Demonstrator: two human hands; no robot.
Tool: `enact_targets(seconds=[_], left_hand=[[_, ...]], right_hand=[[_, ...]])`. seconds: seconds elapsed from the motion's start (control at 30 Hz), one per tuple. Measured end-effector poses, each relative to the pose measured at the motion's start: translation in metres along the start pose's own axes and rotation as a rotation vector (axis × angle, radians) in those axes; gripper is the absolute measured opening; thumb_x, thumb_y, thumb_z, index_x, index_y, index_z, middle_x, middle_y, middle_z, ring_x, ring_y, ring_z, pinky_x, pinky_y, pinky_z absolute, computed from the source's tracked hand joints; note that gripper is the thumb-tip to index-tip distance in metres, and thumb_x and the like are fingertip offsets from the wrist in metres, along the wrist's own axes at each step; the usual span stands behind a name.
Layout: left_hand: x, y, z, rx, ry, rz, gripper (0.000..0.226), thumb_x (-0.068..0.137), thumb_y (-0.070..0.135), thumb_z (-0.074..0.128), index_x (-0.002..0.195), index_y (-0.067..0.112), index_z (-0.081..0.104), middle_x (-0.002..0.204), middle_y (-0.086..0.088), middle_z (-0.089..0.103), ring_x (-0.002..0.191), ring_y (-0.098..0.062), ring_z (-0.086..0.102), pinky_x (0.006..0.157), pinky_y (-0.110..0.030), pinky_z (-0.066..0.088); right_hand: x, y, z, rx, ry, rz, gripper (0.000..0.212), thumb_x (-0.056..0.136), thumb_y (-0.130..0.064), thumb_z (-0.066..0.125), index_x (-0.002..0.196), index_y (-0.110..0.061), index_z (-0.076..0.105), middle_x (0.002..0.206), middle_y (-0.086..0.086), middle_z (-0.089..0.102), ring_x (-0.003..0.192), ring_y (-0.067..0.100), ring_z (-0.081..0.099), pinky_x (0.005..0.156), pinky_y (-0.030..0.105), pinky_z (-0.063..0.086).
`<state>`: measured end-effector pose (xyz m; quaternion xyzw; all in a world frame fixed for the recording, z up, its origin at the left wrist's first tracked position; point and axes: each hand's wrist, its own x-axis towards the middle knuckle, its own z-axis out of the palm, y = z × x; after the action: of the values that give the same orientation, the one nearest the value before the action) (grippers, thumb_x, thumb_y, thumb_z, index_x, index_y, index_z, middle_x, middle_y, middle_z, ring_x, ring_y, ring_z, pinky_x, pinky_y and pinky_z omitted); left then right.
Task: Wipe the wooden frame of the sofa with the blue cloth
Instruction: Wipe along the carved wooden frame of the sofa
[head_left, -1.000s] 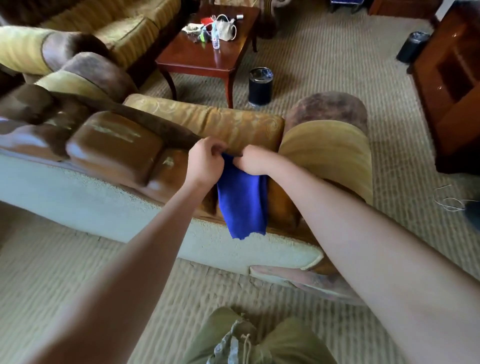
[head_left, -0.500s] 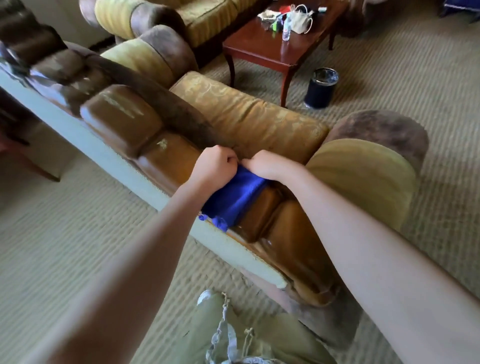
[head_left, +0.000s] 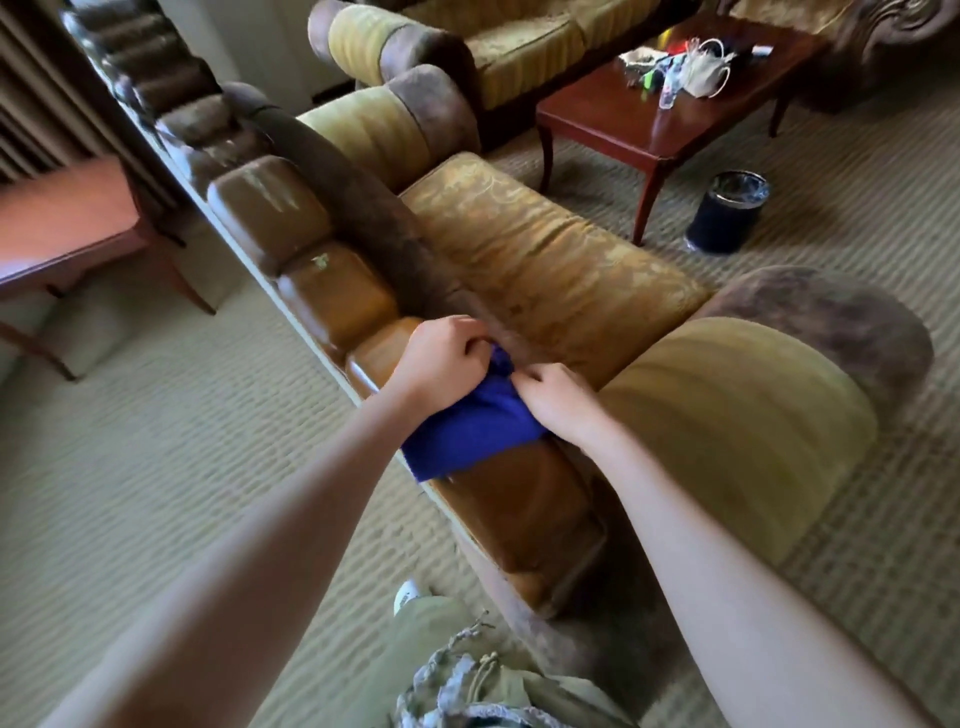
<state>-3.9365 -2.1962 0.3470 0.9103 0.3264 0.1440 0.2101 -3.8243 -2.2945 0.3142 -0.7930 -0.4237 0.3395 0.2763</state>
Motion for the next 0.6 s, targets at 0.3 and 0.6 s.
enact_targets(seconds=[0.3, 0.6], left_hand=[[-0.003, -0.034, -0.006, -0.444, 0.542, -0.473, 0.029, 0.074, 0.011, 0.039, 0.076, 0.013, 0.068, 0.076, 0.006, 0.065, 0.081, -0.009, 0.059, 0.078, -0.024, 0.046], [0.0, -0.046, -0.002, -0.421, 0.558, -0.495, 0.025, 0.081, 0.003, 0.043, 0.079, 0.016, 0.065, 0.085, 0.003, 0.066, 0.086, -0.011, 0.059, 0.077, -0.016, 0.043]], right_hand=[[0.026, -0.012, 0.012, 0.217, -0.048, -0.057, 0.028, 0.097, -0.027, 0.044, 0.07, -0.02, 0.046, 0.089, 0.004, 0.054, 0.087, 0.019, 0.049, 0.074, 0.027, 0.032], [0.108, -0.061, 0.02, -0.085, -0.32, -0.041, 0.038, 0.1, -0.017, 0.032, 0.123, 0.005, 0.053, 0.126, 0.025, 0.053, 0.091, 0.021, 0.043, 0.082, 0.031, 0.036]])
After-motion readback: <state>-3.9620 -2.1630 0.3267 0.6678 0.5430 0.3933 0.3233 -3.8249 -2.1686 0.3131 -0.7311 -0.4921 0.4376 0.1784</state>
